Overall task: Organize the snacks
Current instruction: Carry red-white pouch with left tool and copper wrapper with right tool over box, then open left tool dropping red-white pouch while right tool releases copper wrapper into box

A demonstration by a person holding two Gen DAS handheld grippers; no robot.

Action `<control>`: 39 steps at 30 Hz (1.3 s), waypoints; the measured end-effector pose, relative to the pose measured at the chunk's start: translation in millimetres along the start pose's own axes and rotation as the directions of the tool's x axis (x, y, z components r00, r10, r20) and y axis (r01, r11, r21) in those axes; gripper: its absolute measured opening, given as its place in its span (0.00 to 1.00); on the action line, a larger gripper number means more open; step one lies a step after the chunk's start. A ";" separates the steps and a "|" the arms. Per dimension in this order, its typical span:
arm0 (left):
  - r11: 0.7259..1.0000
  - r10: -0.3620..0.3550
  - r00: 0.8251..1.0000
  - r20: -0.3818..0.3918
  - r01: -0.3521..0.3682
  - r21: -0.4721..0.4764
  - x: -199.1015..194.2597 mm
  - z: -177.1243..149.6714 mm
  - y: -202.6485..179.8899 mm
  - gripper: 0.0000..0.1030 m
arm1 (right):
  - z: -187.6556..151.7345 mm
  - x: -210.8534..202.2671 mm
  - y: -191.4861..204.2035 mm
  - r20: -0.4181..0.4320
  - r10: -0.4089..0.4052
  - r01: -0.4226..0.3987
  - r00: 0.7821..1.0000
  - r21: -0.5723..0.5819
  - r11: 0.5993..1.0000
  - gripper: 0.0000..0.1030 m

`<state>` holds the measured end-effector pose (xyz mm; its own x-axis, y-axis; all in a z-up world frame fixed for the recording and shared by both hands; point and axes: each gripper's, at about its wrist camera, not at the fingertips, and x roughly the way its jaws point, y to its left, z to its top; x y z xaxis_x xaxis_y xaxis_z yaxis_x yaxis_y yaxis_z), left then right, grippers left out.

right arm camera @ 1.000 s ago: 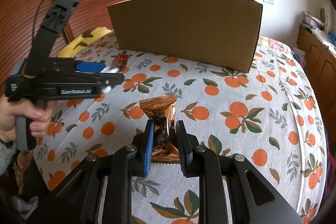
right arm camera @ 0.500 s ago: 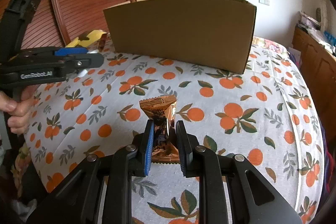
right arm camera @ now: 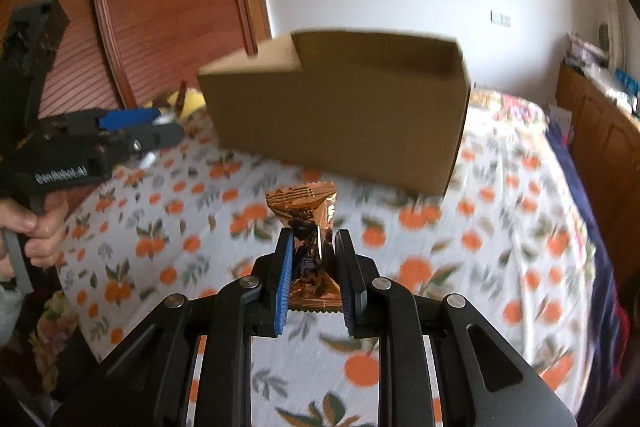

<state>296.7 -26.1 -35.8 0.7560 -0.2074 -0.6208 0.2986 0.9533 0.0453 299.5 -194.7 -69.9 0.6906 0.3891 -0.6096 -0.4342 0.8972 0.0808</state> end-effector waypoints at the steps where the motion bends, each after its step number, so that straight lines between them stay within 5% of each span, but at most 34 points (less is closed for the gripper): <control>1: 1.000 0.002 1.000 0.007 -0.002 0.005 0.3 5.2 1.5 0.57 | 8.0 -1.5 -0.8 0.010 -0.004 0.004 1.000 -0.007 1.000 0.18; 14: 0.997 0.023 0.997 0.072 -0.028 0.066 33.1 72.0 18.6 0.58 | 95.2 19.2 -20.9 0.082 -0.032 0.036 0.996 -0.050 0.998 0.18; 28: 1.000 0.020 0.997 0.075 -0.022 0.020 80.1 101.5 47.7 0.58 | 122.5 81.2 -35.6 0.062 -0.018 0.021 0.998 -0.050 0.999 0.18; 39: 1.000 -0.014 1.000 0.017 0.014 -0.003 113.3 90.1 40.0 0.59 | 114.6 106.1 -52.4 0.036 -0.021 0.022 0.999 -0.022 1.000 0.18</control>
<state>446.8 -31.3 -33.8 0.7618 -0.2240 -0.6078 0.3072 0.9510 0.0345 461.8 -176.5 -48.5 0.7202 0.3773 -0.5822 -0.4313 0.9008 0.0503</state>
